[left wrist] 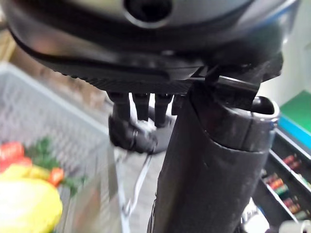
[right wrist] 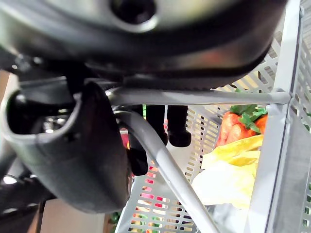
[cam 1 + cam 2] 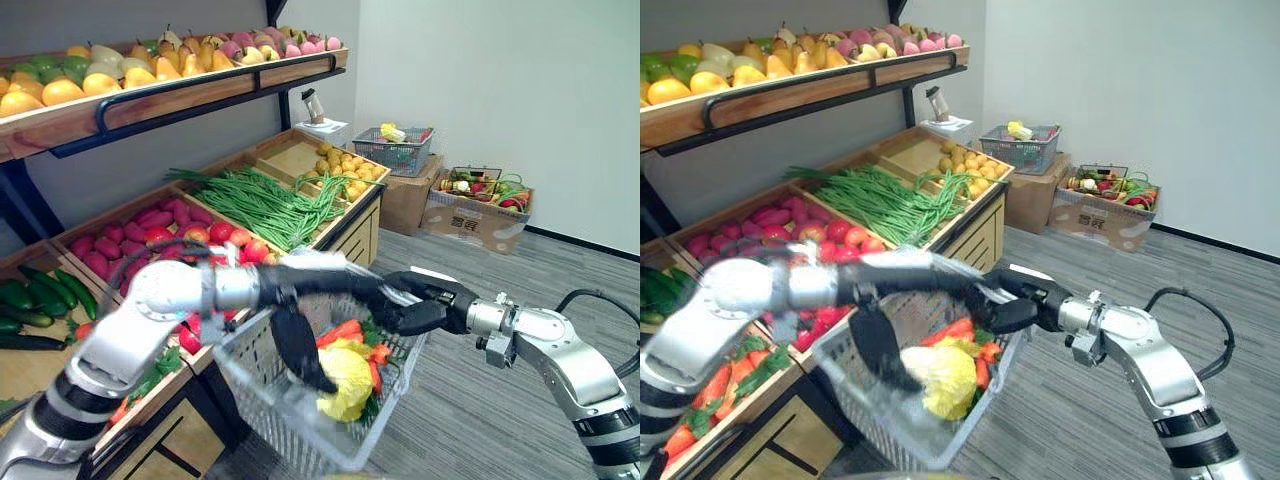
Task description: Pick vegetable in the basket
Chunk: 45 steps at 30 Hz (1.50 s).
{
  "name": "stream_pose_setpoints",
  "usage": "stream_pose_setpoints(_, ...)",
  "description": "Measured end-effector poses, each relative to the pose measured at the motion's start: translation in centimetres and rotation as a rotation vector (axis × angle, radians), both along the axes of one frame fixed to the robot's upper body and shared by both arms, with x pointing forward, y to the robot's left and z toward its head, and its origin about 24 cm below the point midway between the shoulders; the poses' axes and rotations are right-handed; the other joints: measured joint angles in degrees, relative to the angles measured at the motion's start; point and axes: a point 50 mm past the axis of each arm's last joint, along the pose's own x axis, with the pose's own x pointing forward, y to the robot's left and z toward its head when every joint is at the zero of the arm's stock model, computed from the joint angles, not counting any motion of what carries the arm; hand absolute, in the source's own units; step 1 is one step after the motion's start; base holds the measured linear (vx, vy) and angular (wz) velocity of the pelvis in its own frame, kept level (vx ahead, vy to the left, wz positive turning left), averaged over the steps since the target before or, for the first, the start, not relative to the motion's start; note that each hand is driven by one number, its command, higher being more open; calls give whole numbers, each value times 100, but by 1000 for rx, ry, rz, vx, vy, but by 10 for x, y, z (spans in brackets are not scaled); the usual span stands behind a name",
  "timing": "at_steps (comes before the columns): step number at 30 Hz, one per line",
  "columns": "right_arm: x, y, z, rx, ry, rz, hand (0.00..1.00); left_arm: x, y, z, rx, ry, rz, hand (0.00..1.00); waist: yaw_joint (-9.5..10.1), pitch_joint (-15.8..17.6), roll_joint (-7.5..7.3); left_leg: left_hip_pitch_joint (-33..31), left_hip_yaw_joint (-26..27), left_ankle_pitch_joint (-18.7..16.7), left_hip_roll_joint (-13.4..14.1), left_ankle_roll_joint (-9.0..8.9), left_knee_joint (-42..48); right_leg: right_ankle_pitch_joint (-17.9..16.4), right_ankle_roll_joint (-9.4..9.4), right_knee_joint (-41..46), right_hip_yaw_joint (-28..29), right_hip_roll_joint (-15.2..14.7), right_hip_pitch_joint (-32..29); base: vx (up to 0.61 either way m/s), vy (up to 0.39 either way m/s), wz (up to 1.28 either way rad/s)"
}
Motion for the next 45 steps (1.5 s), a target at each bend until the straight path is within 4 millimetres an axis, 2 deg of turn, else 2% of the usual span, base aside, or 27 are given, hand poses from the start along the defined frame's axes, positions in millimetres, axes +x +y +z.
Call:
stream_pose_setpoints(5, 4, -14, 3, 47, -39, -125, 0, -1, 18, 20, -142, -133, 105, 100, 96, 105, -37, -5, -140, 7, -15, 14, -9, -15, 22, -1, -118, -43, 71, -24, 42, 13)
stream_pose_setpoints(10, 2, -27, -2, 107, -43, -222, 0, -11, 55, 27, -358, -228, 283, 100, 105, 209, -49, -51, -261, 41, -46, 65, -74, -17, 9, -1, -223, -58, 93, -29, 34, 12)
stream_pose_setpoints(16, 2, -43, -24, 109, 53, -305, 0, -18, 86, 25, -520, -309, 493, 100, 172, 281, -66, -89, -417, 61, -83, 99, -123, -17, 11, 1, -320, -99, 121, -35, 40, 11)
stream_pose_setpoints(18, 0, -50, -30, 113, 72, -339, 0, -19, 101, 23, -592, -338, 596, 100, 211, 319, -53, -96, -452, 81, -119, 132, -162, -16, 13, 3, -336, -131, 119, -40, 54, 9)
stream_pose_setpoints(19, -3, -56, -33, 123, 76, -369, 0, -22, 120, 19, -662, -375, 717, 100, 215, 384, -41, -100, -485, 101, -152, 162, -203, -8, 24, 5, -345, -158, 116, -44, 52, 9)
stream_pose_setpoints(20, -4, -59, -34, 126, 77, -382, 0, -23, 129, 17, -696, -389, 776, 100, 214, 403, -36, -114, -510, 104, -164, 166, -208, -6, 27, 6, -355, -170, 110, -56, 60, 12)
stream_pose_setpoints(23, -11, -69, -41, 145, 93, -450, 0, -34, 177, -8, -861, -414, 1111, 100, 205, 420, -44, -178, -573, 109, -202, 196, -226, 0, 36, 16, -392, -212, 71, -42, 47, 9)
stream_pose_setpoints(24, -14, -74, -44, 159, 94, -480, 0, -44, 196, -26, -929, -408, 1257, 100, 203, 431, -62, -232, -613, 102, -213, 208, -222, 6, 46, 20, -412, -231, 44, -36, 40, 9)
stream_pose_setpoints(25, -16, -76, -46, 164, 94, -496, 0, -50, 205, -37, -961, -399, 1336, 100, 205, 439, -69, -247, -627, 101, -220, 210, -222, 7, 47, 20, -416, -240, 38, -36, 51, 10)
stream_pose_setpoints(27, -21, -81, -53, 174, 104, -553, 0, -86, 237, -90, -1037, -372, 1725, 100, 199, 460, -97, -272, -680, 101, -229, 210, -221, 8, 48, 20, -431, -256, 38, -19, 55, 9)
stream_pose_setpoints(28, -21, -82, -54, 173, 108, -563, 0, -97, 243, -103, -1044, -368, 1830, 100, 199, 475, -123, -283, -696, 101, -230, 210, -217, 8, 48, 20, -436, -260, 38, -22, 51, 13)
stream_pose_setpoints(30, -23, -83, -59, 172, 121, -589, 0, -136, 259, -140, -1069, -376, 2155, 100, 260, 540, -235, -320, -762, 101, -228, 210, -194, 7, 49, 21, -478, -272, 38, -35, 42, 14)
stream_pose_setpoints(31, -24, -83, -60, 172, 127, -593, 0, -143, 261, -148, -1073, -379, 2219, 100, 296, 540, -254, -327, -780, 101, -229, 210, -191, 6, 50, 21, -487, -277, 39, -38, 45, 14)
stream_pose_setpoints(33, -26, -81, -66, 187, 146, -605, 0, -173, 263, -169, -1066, -418, 2416, 100, 365, 554, -290, -363, -864, 86, -246, 236, -185, -6, 65, 20, -535, -310, 48, -34, 50, 17)
stream_pose_setpoints(36, -26, -73, -71, 229, 156, -605, 0, -198, 262, -182, -1057, -487, 2549, 100, 395, 565, -301, -445, -959, 76, -264, 250, -137, -26, 90, 19, -601, -351, 43, -44, 36, 16)
stream_pose_setpoints(39, -25, -68, -73, 278, 164, -595, 0, -211, 260, -197, -1043, -482, 2629, 100, 409, 610, -231, -501, -1026, 66, -287, 266, -84, -30, 95, 19, -638, -387, 37, -46, 36, 10)
stream_pose_setpoints(42, -25, -61, -76, 287, 178, -577, 0, -218, 251, -223, -1025, -361, 2682, 100, 404, 628, -196, -519, -1046, 56, -307, 280, -41, -29, 98, 17, -643, -413, 38, -43, 39, 4)
stream_pose_setpoints(44, -24, -55, -78, 291, 189, -559, 0, -216, 236, -247, -997, -212, 2694, 100, 395, 642, -220, -525, -1048, 29, -330, 288, -13, -21, 110, 8, -628, -436, 38, -51, 46, -3)
stream_pose_setpoints(45, -24, -51, -81, 302, 198, -553, 0, -214, 218, -266, -932, -80, 2691, 100, 389, 657, -244, -529, -1048, 9, -352, 300, 5, -16, 120, 2, -612, -459, 38, -49, 47, -4)
